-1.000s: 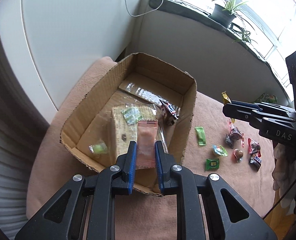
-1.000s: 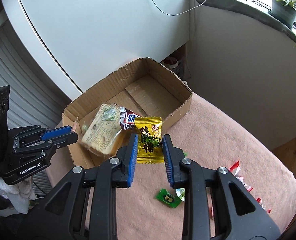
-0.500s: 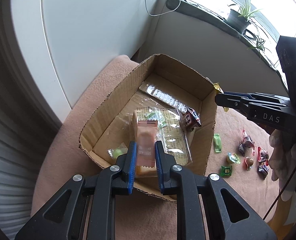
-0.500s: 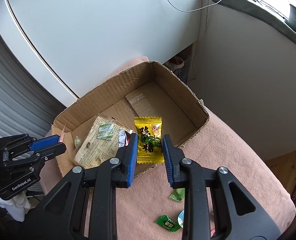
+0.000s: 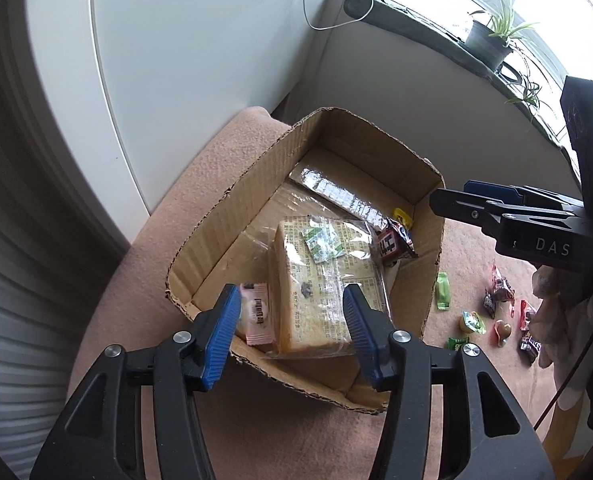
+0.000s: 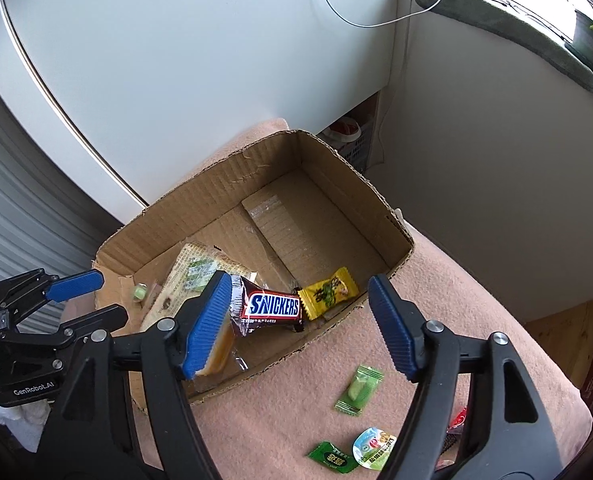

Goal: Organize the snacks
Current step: 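Carry both candies into the box and open both tools, then grasp the green jelly cup with the left tool while the right tool grasps the chocolate egg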

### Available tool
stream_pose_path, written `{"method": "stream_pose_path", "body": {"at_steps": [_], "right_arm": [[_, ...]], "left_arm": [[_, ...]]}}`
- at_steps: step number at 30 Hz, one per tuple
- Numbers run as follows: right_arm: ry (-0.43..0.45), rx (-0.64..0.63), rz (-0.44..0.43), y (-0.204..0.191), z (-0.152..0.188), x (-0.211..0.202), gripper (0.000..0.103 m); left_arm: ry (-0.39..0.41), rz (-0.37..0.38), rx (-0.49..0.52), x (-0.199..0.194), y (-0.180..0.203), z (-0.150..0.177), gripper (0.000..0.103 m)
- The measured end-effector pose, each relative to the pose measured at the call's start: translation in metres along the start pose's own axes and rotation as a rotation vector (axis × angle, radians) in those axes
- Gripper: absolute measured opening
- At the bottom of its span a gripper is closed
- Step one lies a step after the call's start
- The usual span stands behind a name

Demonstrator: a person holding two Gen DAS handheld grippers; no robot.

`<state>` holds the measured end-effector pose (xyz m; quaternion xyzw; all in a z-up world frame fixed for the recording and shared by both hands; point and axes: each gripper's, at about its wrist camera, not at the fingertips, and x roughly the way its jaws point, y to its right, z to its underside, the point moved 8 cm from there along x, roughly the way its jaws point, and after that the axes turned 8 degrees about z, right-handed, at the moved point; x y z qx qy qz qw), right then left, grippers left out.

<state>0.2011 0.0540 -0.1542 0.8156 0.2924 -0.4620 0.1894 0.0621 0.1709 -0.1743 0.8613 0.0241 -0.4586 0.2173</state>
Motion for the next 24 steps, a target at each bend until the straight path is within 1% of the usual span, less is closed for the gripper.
{"method": "stream_pose_path", "body": {"at_steps": [8, 13, 19, 24], "right_arm": [[0.000, 0.058, 0.016, 0.024, 0.011, -0.012, 0.074], [0.006, 0.103, 0.026, 0.043, 0.023, -0.023, 0.074], [0.017, 0.175, 0.041, 0.073, 0.043, -0.041, 0.074], [0.020, 0.275, 0.064, 0.107, 0.076, -0.059, 0.074]], "left_arm": [[0.002, 0.014, 0.015, 0.000, 0.008, -0.001, 0.052], [0.001, 0.032, 0.037, -0.001, 0.020, 0.000, 0.052], [-0.006, 0.073, 0.091, -0.001, 0.049, 0.003, 0.052], [-0.020, 0.124, 0.136, 0.003, 0.079, 0.007, 0.052]]}}
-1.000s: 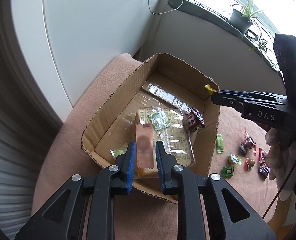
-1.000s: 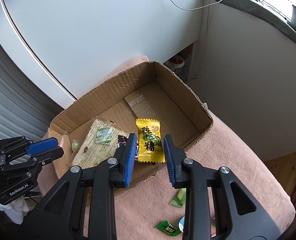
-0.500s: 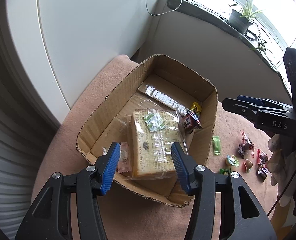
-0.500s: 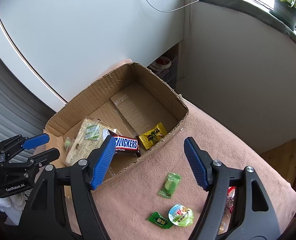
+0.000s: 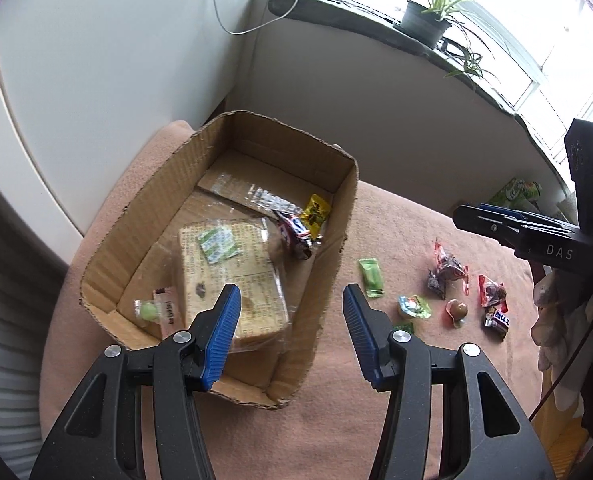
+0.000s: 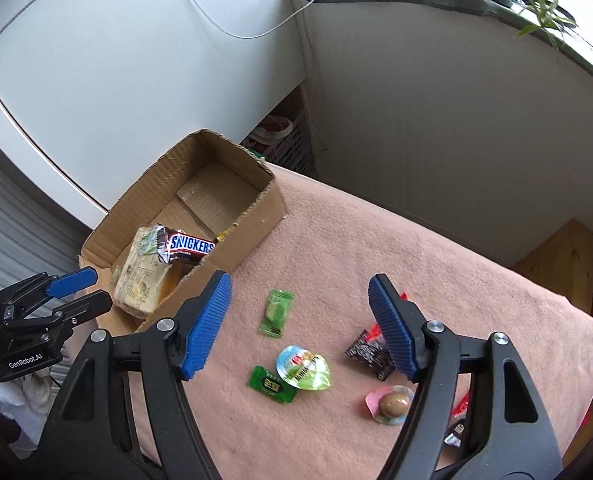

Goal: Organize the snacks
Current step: 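Grasp the green jelly cup with the left tool while the right tool grasps the chocolate egg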

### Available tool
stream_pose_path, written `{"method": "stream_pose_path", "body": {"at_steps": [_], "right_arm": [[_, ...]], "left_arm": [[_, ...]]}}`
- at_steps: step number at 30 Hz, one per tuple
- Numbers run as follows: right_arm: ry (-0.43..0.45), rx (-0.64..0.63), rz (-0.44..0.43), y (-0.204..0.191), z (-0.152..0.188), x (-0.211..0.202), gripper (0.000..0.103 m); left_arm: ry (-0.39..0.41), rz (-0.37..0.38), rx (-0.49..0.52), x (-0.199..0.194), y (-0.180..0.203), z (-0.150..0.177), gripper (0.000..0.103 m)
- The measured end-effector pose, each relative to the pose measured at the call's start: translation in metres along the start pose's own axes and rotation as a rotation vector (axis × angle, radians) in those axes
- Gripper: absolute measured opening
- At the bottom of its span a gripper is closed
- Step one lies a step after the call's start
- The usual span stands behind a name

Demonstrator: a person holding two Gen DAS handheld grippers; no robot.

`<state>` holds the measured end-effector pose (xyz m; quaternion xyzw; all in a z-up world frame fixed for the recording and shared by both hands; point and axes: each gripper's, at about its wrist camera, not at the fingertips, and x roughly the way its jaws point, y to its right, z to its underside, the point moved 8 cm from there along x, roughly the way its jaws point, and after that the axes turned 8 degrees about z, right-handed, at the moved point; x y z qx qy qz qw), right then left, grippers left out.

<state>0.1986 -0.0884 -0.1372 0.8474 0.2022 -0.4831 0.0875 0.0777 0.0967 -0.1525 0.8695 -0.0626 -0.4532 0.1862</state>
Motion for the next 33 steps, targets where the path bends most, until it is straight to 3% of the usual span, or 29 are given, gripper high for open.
{"method": "stream_pose_path", "body": {"at_steps": [9, 17, 33], "right_arm": [[-0.027, 0.193, 0.071, 0.088, 0.063, -0.020, 0.074], [-0.075, 0.311, 0.106, 0.131, 0.118, -0.017, 0.074], [-0.125, 0.225, 0.001, 0.076, 0.128, 0.023, 0.074]], "left_arm": [[-0.073, 0.088, 0.092, 0.026, 0.052, 0.011, 0.052], [-0.167, 0.144, 0.145, 0.060, 0.087, 0.030, 0.052], [-0.269, 0.161, 0.207, 0.115, 0.110, 0.046, 0.052]]}}
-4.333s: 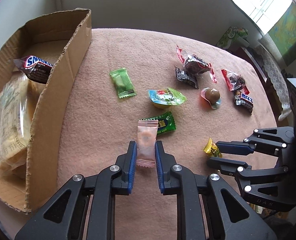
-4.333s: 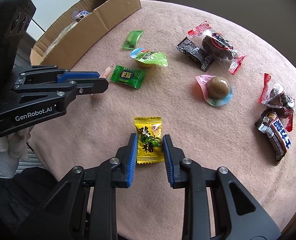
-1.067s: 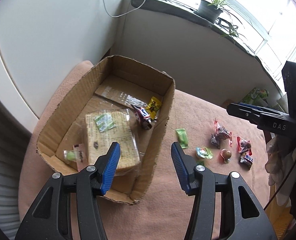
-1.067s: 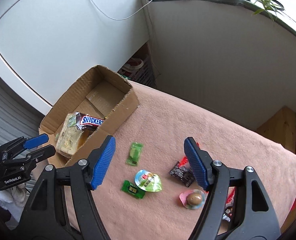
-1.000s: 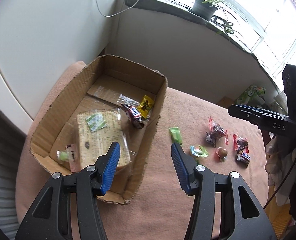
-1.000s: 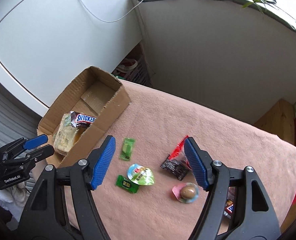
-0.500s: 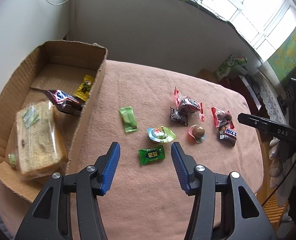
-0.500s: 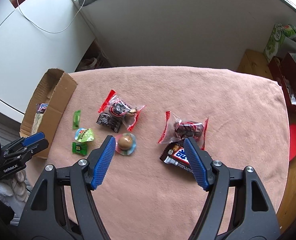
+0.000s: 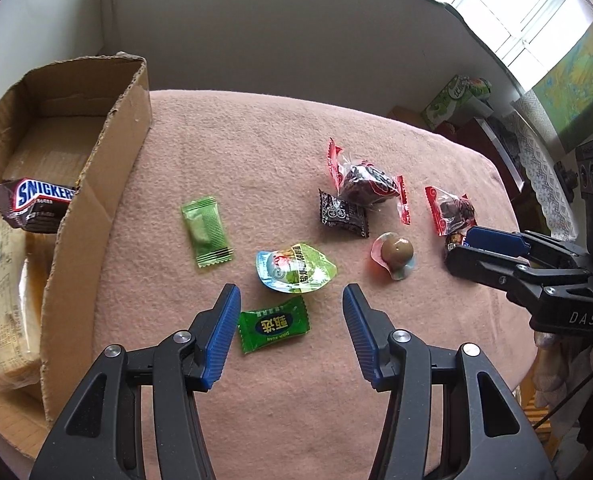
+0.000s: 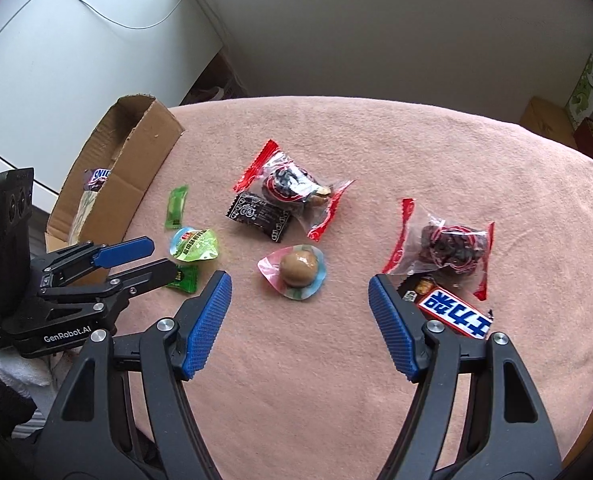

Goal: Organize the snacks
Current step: 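Grasp the green jelly cup with the left tool while the right tool grasps the chocolate egg, then carry the jelly cup and chocolate egg into the box and open both tools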

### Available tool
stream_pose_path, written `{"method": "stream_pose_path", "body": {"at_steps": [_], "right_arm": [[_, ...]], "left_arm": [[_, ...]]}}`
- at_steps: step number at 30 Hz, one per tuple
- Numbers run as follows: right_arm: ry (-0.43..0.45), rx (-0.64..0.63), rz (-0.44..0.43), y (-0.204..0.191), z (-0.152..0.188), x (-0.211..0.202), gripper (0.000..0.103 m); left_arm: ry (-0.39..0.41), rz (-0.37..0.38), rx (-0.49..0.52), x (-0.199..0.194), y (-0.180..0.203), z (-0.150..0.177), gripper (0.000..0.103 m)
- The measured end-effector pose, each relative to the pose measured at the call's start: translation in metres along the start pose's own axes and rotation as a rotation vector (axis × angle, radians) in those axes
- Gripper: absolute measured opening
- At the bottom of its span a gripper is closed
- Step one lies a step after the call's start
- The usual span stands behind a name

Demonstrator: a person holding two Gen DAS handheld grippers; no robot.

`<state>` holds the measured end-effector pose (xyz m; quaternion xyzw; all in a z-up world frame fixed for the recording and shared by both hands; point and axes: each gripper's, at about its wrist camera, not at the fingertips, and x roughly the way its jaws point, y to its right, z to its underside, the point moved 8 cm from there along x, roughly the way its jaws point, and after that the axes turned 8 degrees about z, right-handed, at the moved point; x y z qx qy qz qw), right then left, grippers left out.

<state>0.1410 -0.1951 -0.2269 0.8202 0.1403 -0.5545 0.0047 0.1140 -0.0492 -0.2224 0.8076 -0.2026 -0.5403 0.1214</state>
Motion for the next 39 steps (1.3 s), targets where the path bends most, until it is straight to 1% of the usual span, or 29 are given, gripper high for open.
{"method": "stream_pose_path", "body": {"at_steps": [4, 6, 9, 12, 14, 15, 16, 21, 23, 25, 32, 39], "right_arm": [[-0.027, -0.014, -0.004, -0.005, 0.003, 0.013, 0.073], [-0.041, -0.017, -0.010, -0.007, 0.003, 0.019, 0.067], [-0.053, -0.027, 0.020, -0.006, 0.001, 0.027, 0.061], [-0.069, -0.025, 0.034, -0.005, -0.001, 0.036, 0.059], [-0.083, -0.030, 0.046, -0.005, -0.002, 0.043, 0.055], [-0.089, -0.031, 0.049, -0.005, -0.002, 0.046, 0.052], [-0.093, -0.033, 0.051, -0.006, -0.003, 0.048, 0.048], [-0.093, -0.063, 0.073, -0.011, -0.008, 0.054, 0.045], [-0.094, -0.084, 0.089, -0.013, -0.010, 0.056, 0.034], [-0.096, -0.096, 0.084, -0.015, -0.011, 0.056, 0.034], [-0.088, -0.090, 0.076, -0.015, -0.012, 0.053, 0.033], [-0.071, -0.085, 0.070, -0.008, -0.009, 0.037, 0.032]], "left_arm": [[-0.001, -0.021, 0.015, 0.007, -0.002, -0.001, 0.052], [-0.003, -0.026, 0.017, 0.010, -0.003, -0.001, 0.052], [0.002, -0.026, 0.019, 0.014, -0.003, -0.002, 0.050], [0.002, -0.031, 0.027, 0.017, -0.004, -0.002, 0.049], [-0.001, -0.035, 0.035, 0.020, -0.003, -0.002, 0.044], [-0.003, -0.037, 0.040, 0.020, -0.003, -0.002, 0.040], [-0.003, -0.040, 0.045, 0.021, -0.003, -0.002, 0.040], [0.009, -0.048, 0.053, 0.022, -0.002, -0.005, 0.039], [0.012, -0.052, 0.052, 0.022, -0.003, -0.005, 0.039], [0.014, -0.060, 0.050, 0.022, -0.005, -0.005, 0.028], [0.024, -0.055, 0.045, 0.019, -0.008, -0.005, 0.026], [0.048, -0.046, 0.032, 0.009, -0.011, -0.007, 0.026]]}}
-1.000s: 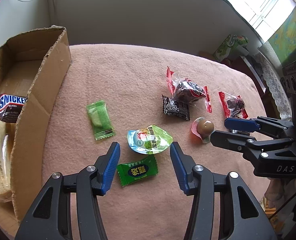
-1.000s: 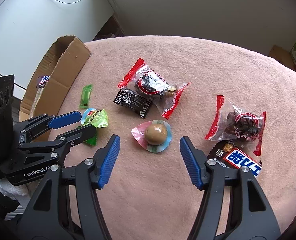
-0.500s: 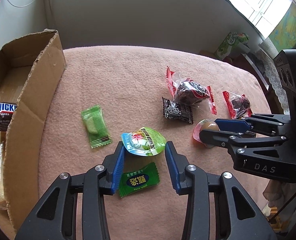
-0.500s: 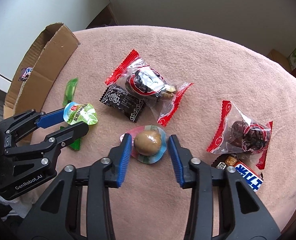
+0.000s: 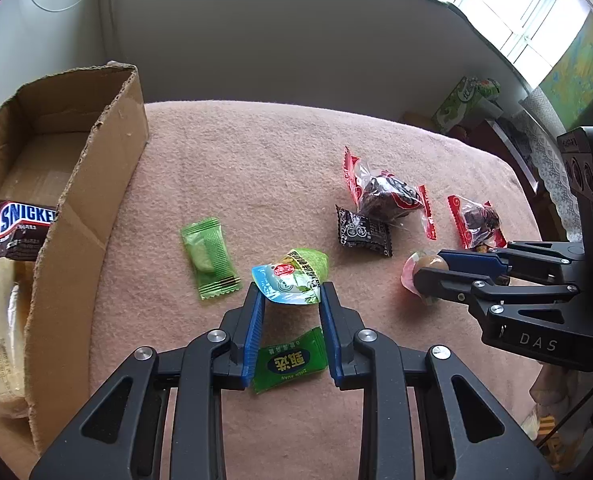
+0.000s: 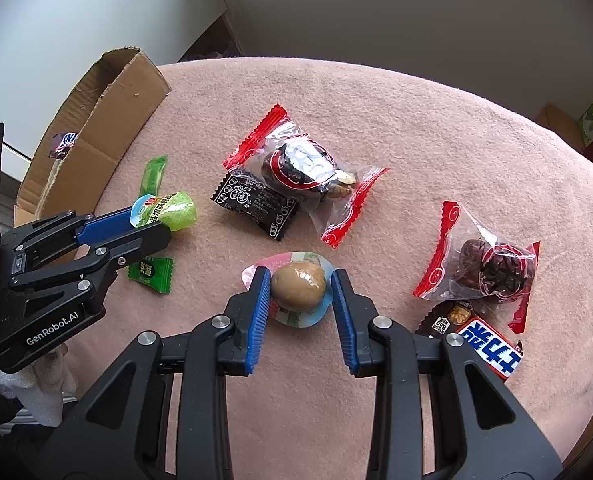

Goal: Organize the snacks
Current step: 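Carry the jelly cup and chocolate egg into the box and open both tools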

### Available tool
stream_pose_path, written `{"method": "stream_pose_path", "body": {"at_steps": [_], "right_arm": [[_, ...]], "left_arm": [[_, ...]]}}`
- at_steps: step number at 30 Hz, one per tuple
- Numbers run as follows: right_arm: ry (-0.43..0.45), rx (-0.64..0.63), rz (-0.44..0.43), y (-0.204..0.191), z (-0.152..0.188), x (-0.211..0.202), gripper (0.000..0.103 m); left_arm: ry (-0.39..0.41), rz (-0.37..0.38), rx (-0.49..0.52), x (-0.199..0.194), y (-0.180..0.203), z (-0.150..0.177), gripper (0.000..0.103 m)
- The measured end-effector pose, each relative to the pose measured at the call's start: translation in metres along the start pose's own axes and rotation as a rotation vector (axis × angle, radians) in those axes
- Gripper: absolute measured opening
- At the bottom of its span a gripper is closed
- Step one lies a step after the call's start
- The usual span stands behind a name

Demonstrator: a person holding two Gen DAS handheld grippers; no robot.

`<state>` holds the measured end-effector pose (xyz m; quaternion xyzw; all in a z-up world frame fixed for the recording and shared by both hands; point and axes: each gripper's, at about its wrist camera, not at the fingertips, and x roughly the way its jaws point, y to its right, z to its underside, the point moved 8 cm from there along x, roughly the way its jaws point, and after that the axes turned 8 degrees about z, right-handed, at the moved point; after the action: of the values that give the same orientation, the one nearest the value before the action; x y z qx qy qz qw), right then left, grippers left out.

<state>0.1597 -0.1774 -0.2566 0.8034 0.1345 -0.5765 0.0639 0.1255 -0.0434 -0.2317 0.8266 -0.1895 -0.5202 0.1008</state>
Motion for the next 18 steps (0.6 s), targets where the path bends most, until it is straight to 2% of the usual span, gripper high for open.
{"method": "stream_pose_path", "body": {"at_steps": [12, 18], "right_arm": [[0.057, 0.015, -0.015, 0.007, -0.006, -0.038, 0.032], [0.104, -0.010, -0.027, -0.004, -0.022, -0.061, 0.032]], "left_arm": [[0.045, 0.014, -0.014, -0.029, 0.001, -0.004, 0.026], [0.092, 0.016, -0.042, -0.053, -0.006, -0.006, 0.026]]}}
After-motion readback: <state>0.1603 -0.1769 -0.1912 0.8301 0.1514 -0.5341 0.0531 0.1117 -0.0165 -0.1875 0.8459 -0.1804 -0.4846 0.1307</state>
